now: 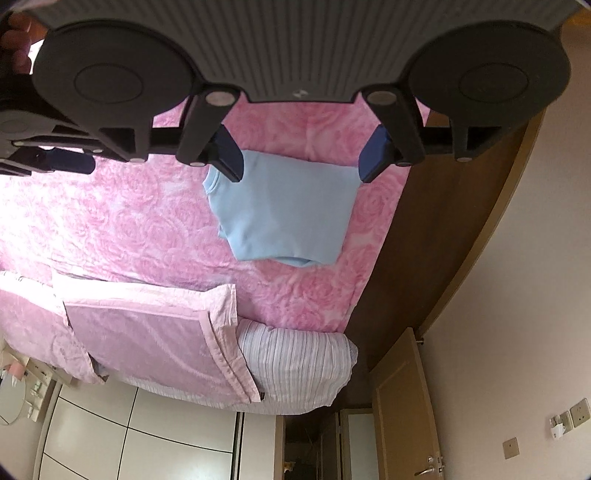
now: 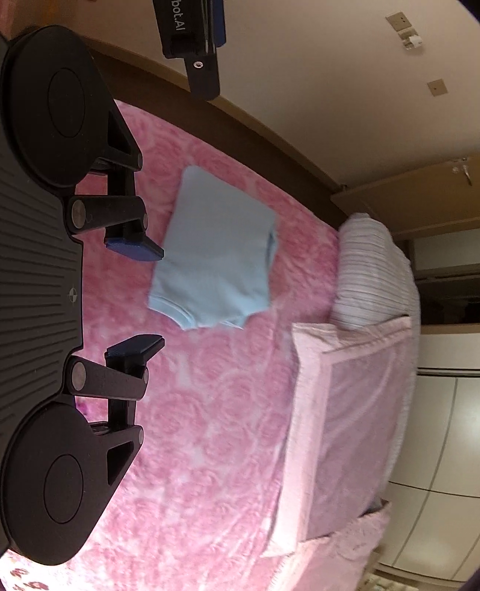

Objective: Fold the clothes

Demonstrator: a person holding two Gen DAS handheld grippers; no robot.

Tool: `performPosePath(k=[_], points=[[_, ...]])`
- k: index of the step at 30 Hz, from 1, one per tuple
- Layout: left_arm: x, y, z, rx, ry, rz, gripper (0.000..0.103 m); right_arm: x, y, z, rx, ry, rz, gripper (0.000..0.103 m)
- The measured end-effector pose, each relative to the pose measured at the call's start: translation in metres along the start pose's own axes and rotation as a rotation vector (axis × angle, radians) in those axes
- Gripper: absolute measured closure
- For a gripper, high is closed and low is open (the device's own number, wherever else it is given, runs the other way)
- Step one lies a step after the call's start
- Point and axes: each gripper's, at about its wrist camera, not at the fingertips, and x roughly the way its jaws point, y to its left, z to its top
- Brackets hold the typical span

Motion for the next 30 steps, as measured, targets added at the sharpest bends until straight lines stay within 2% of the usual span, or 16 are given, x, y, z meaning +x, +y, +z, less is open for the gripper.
performPosePath(k=[15, 30], points=[[0.016, 0.002, -0.019, -0.007, 0.064, 0.042, 0.037, 0.019, 0.004, -0.016, 0.016, 0.092, 0.024, 0.055], [0.031, -0.001, -0.029, 0.015, 0.121, 0.05, 0.037, 0.032, 0.003, -0.028, 0.031, 0.185, 0.032, 0.055]])
